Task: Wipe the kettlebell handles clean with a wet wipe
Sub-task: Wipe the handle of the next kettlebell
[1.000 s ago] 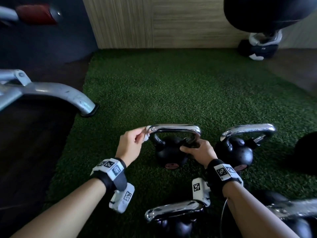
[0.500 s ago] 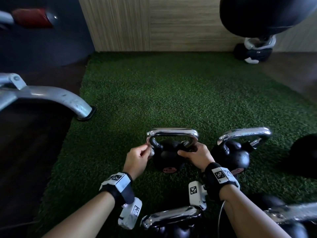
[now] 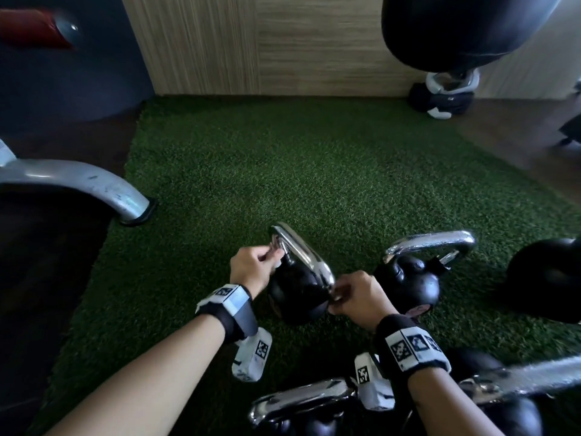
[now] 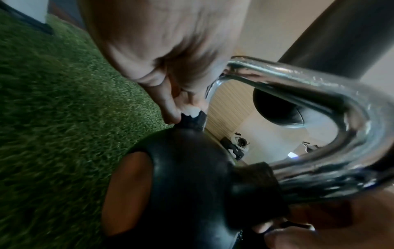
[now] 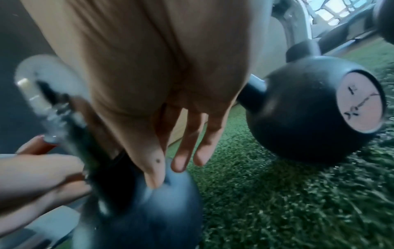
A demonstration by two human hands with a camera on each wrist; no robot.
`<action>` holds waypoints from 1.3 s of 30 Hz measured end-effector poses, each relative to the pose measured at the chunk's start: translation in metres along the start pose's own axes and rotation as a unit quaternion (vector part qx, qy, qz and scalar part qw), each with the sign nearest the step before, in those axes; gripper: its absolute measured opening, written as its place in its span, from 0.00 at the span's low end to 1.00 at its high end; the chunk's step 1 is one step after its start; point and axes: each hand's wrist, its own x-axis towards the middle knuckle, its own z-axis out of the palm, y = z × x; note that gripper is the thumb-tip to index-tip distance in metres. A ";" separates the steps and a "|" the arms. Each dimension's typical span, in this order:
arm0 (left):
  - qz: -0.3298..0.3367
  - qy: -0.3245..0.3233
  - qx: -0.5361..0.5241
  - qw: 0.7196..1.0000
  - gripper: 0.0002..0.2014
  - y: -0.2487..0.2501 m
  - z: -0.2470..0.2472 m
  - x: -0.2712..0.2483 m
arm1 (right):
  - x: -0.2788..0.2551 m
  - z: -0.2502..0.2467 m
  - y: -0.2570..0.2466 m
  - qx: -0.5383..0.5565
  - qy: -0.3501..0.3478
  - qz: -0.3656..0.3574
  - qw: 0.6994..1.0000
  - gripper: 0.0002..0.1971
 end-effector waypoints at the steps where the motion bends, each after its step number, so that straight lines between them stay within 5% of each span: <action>1: -0.002 -0.008 -0.006 1.000 0.12 0.005 0.004 0.005 | -0.001 0.002 -0.002 -0.010 -0.018 -0.015 1.000 0.14; 5: -0.006 -0.016 0.028 0.999 0.12 0.020 0.012 0.011 | -0.001 0.006 -0.012 -0.022 -0.083 -0.049 0.995 0.13; 9: -0.048 -0.092 -0.090 0.991 0.13 0.014 0.008 0.010 | 0.018 0.010 -0.017 0.030 0.012 -0.049 0.998 0.13; 12: -0.014 -0.092 -0.035 0.995 0.16 0.009 0.005 0.007 | 0.031 0.021 -0.010 0.050 -0.018 -0.014 0.998 0.36; 16: -0.021 -0.085 0.019 0.996 0.11 0.023 0.002 0.016 | 0.038 0.041 0.011 0.122 -0.027 0.024 0.992 0.53; 21: 0.013 -0.011 -0.094 0.995 0.06 0.044 -0.004 0.018 | 0.034 0.039 0.008 0.143 -0.032 0.037 0.988 0.38; 25: -0.054 -0.072 -0.140 0.986 0.09 0.056 -0.011 0.022 | 0.038 0.044 0.014 0.167 -0.017 0.040 0.985 0.50; 31: -0.041 -0.091 -0.253 0.962 0.16 0.061 -0.023 0.015 | 0.035 0.042 0.012 0.175 -0.016 0.023 0.984 0.34; 39: -0.021 -0.188 -0.262 0.946 0.14 0.053 -0.045 -0.007 | 0.034 0.046 0.017 0.186 -0.015 0.019 0.982 0.43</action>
